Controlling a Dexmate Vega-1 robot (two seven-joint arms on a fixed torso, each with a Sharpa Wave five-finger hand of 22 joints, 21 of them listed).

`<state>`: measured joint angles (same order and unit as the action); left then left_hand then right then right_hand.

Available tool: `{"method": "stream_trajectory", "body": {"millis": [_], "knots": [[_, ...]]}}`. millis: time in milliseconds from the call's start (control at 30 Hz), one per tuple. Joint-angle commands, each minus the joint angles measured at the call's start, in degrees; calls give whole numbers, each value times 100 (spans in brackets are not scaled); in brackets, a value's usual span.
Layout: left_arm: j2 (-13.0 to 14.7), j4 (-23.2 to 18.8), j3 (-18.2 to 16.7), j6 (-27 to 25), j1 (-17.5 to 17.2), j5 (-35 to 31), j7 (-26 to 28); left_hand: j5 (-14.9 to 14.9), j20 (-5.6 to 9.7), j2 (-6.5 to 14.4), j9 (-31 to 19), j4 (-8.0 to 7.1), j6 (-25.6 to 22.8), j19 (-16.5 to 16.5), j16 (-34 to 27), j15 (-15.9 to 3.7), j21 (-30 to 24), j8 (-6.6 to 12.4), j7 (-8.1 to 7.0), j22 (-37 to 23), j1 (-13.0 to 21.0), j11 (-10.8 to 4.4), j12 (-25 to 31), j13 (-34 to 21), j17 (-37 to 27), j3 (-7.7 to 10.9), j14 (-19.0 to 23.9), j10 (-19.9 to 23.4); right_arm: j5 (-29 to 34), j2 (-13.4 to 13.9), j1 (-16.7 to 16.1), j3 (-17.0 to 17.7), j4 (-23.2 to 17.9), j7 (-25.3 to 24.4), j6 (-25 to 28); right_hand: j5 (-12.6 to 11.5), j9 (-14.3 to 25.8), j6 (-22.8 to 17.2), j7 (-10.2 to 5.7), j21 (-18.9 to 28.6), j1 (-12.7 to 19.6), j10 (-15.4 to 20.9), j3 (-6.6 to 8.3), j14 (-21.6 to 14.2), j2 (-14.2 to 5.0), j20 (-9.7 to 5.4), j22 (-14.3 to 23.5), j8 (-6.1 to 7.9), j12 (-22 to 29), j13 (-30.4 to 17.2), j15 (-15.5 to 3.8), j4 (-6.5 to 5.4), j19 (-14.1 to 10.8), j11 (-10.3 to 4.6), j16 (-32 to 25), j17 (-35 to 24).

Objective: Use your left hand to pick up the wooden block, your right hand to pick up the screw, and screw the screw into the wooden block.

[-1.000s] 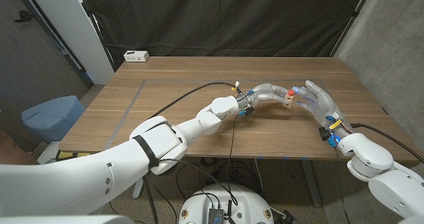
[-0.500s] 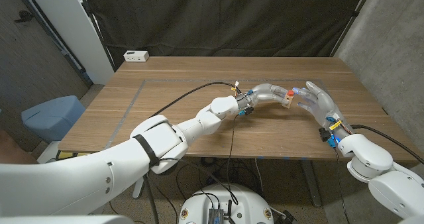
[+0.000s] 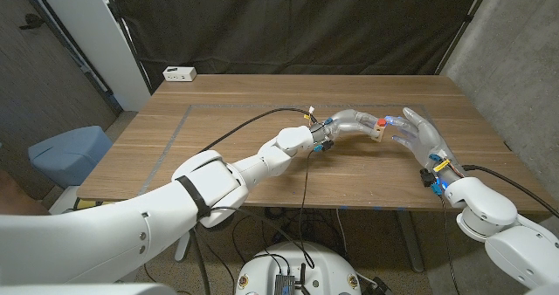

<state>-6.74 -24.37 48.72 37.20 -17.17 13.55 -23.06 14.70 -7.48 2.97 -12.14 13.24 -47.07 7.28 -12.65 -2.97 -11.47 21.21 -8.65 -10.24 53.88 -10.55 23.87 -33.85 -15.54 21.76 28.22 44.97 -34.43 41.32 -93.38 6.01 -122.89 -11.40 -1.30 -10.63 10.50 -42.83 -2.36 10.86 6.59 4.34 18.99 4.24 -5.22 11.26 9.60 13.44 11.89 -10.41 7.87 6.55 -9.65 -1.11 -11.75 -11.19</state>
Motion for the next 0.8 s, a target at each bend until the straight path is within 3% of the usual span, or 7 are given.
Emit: {"method": "stream_trajectory", "body": {"millis": [33,367,800], "knots": [[7,43,-22,14,18,31,-51,51,-9,505,-30,-445,-438,49,-30,-299,-36,28,201,-25,-467,-1,230,-23,-26,444,47,67,3,3,40,-55,-29,12,3,-31,39,-512,359,32,29,159,63,-113,-47,-5,18,78,52,-13,13,9,-64,17,-62,6],[52,33,-50,42,23,56,-97,51,-13,515,-30,-448,-433,48,-33,-285,-35,25,213,-25,-465,-2,233,-24,-32,446,45,68,-18,10,134,-150,8,69,-61,-32,40,-828,482,38,57,342,87,-216,-53,-8,17,136,68,-11,-21,23,-126,54,-77,14],[46,125,-78,5,76,98,-168,51,-21,514,-30,-448,-438,50,-31,-286,-36,27,206,-25,-465,7,233,-22,-30,449,48,70,10,17,130,-198,-81,-80,-7,-31,38,-915,510,36,71,414,97,-246,-56,-20,17,129,62,-10,-19,30,-149,82,-76,16]]}}
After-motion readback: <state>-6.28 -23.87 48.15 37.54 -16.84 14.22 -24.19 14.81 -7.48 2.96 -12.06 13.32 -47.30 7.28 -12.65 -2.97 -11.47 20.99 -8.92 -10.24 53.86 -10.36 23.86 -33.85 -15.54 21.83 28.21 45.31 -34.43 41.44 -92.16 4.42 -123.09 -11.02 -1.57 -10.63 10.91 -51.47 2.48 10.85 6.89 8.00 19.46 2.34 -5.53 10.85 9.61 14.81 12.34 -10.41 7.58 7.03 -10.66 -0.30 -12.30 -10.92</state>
